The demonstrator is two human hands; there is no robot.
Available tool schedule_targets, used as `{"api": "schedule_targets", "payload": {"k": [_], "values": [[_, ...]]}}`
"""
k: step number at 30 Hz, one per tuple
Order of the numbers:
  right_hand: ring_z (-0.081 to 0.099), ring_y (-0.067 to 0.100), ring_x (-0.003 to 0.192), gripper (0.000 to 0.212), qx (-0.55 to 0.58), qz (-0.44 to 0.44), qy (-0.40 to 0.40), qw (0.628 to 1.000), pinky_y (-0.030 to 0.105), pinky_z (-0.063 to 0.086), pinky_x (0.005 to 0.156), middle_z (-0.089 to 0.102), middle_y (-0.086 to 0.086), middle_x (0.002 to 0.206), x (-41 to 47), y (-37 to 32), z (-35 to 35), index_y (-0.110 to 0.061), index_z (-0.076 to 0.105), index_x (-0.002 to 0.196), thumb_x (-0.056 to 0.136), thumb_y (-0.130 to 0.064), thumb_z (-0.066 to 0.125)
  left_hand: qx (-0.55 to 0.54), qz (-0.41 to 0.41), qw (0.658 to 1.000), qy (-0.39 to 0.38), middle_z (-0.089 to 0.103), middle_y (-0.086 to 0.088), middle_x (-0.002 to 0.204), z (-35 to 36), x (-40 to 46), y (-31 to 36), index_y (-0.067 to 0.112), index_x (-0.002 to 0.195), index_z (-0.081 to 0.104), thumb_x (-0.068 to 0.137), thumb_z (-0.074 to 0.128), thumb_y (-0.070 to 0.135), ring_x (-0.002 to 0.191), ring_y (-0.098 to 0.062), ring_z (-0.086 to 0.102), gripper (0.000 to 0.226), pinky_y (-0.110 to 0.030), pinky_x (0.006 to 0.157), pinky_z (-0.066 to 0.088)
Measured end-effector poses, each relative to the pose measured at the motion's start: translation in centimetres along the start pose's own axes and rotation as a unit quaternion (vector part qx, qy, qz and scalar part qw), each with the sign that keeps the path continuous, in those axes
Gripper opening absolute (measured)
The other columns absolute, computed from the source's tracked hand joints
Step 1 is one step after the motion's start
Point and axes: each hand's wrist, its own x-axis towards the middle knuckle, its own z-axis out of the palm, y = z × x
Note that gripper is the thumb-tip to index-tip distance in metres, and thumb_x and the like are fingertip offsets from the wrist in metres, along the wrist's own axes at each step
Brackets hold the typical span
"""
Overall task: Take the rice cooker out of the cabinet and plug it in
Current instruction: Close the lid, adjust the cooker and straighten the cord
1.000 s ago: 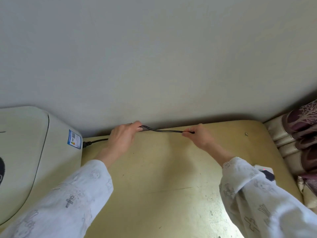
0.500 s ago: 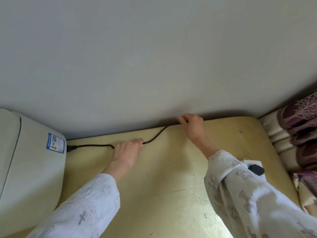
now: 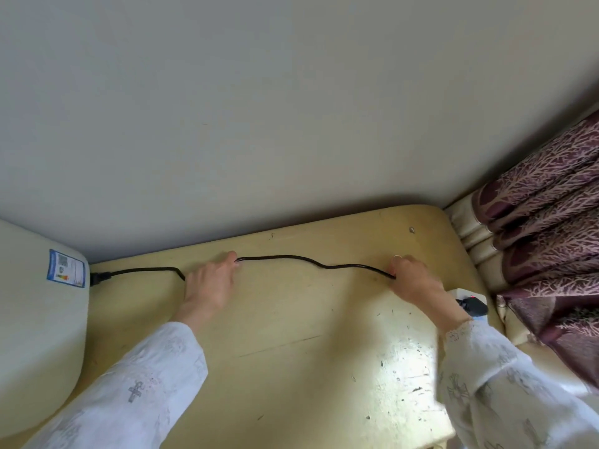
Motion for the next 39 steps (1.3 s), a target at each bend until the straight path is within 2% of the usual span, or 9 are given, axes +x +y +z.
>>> {"api": "schedule_targets", "payload": {"k": [3, 11, 15, 18, 21, 24, 27, 33, 39], "values": [[0.059, 0.029, 0.089, 0.025, 0.006, 0.013, 0.027, 1.0, 0.035, 0.05, 0.073, 0.061, 0.014, 0.103, 0.9, -0.3, -0.4, -0.004, 0.057, 0.109, 0.094, -0.005, 0.038, 0.002, 0.004, 1.0, -0.001, 0.065, -0.02, 0.104, -0.1, -0.4, -0.2, 0.014, 0.121, 0.043, 0.096, 0.033, 0.018, 0.092, -0.037, 0.062, 0.027, -0.035, 0.065, 0.039], [0.061, 0.019, 0.063, 0.015, -0.019, 0.058, -0.079, 0.995, 0.029, 0.055, 0.058, 0.06, 0.009, 0.077, 1.0, -0.2, -0.3, -0.004, 0.05, 0.105, 0.092, -0.001, 0.043, -0.025, -0.006, 1.0, 0.017, 0.066, -0.021, 0.098, 0.2, -1.1, -0.7, 0.014, 0.117, 0.044, 0.096, 0.034, 0.018, 0.087, -0.038, 0.062, 0.024, -0.036, 0.061, 0.038], [0.063, 0.032, 0.089, 0.022, 0.013, 0.059, 0.043, 0.997, 0.036, 0.052, 0.071, 0.066, 0.015, 0.099, 1.7, 0.1, -0.3, -0.006, 0.055, 0.103, 0.089, 0.002, 0.04, -0.086, -0.012, 0.993, 0.081, 0.062, -0.021, 0.094, 0.4, -1.2, -0.9, 0.009, 0.109, 0.048, 0.098, 0.031, 0.028, 0.083, -0.04, 0.061, 0.028, -0.039, 0.061, 0.041], [0.057, 0.03, 0.084, 0.022, 0.019, 0.052, 0.137, 0.989, 0.032, 0.045, 0.066, 0.065, 0.015, 0.103, 2.8, -1.0, -0.8, -0.008, 0.057, 0.105, 0.092, -0.004, 0.041, -0.099, 0.019, 0.983, 0.152, 0.058, -0.022, 0.096, 0.5, -1.1, -1.6, 0.003, 0.115, 0.054, 0.094, 0.041, 0.009, 0.091, -0.04, 0.057, 0.025, -0.046, 0.076, 0.04], [0.059, 0.033, 0.097, 0.02, 0.047, 0.064, 0.173, 0.982, 0.031, 0.039, 0.068, 0.064, 0.016, 0.11, 3.9, -2.1, -1.3, -0.009, 0.058, 0.11, 0.096, -0.011, 0.044, -0.059, 0.02, 0.983, 0.172, 0.056, -0.021, 0.112, 0.7, -0.8, -3.0, 0.004, 0.133, 0.043, 0.084, 0.049, -0.005, 0.107, -0.039, 0.052, 0.05, -0.049, 0.092, 0.036], [0.059, 0.035, 0.102, 0.023, 0.075, 0.078, 0.204, 0.973, 0.032, 0.038, 0.071, 0.063, 0.017, 0.113, 4.5, -2.5, -1.1, -0.008, 0.06, 0.112, 0.096, -0.015, 0.046, -0.064, 0.015, 0.99, 0.121, 0.034, -0.023, 0.143, 0.7, -0.6, -4.1, 0.005, 0.146, 0.017, 0.093, 0.043, 0.011, 0.132, -0.039, 0.031, 0.059, -0.049, 0.112, 0.023], [0.056, 0.036, 0.107, 0.025, 0.088, 0.08, 0.204, 0.972, 0.034, 0.041, 0.075, 0.059, 0.018, 0.118, 4.5, -3.0, -0.4, -0.006, 0.061, 0.115, 0.096, -0.017, 0.048, -0.025, 0.009, 1.0, 0.017, 0.004, -0.01, 0.158, 1.4, -0.5, -4.4, 0.016, 0.147, -0.006, 0.098, 0.026, 0.033, 0.145, -0.031, 0.001, 0.061, -0.047, 0.118, 0.005], [0.044, 0.037, 0.12, 0.037, 0.096, 0.012, 0.191, 0.977, 0.042, 0.043, 0.093, 0.046, 0.02, 0.13, 3.1, -4.5, 0.8, -0.001, 0.051, 0.129, 0.094, -0.004, 0.039, -0.028, -0.012, 0.999, -0.029, -0.009, -0.006, 0.159, 0.9, 0.1, -4.0, 0.021, 0.147, -0.01, 0.098, 0.018, 0.04, 0.145, -0.026, -0.012, 0.059, -0.045, 0.118, -0.003], [0.026, 0.03, 0.141, 0.042, 0.113, -0.056, 0.123, 0.984, 0.037, 0.032, 0.11, 0.022, 0.015, 0.156, -0.2, -7.5, 2.0, 0.0, 0.042, 0.135, 0.097, -0.017, 0.042, -0.112, 0.001, 0.994, -0.019, -0.009, -0.008, 0.158, -1.4, -2.4, -4.6, 0.015, 0.147, -0.005, 0.099, 0.025, 0.031, 0.146, -0.023, -0.008, 0.059, -0.036, 0.119, 0.002]]}}
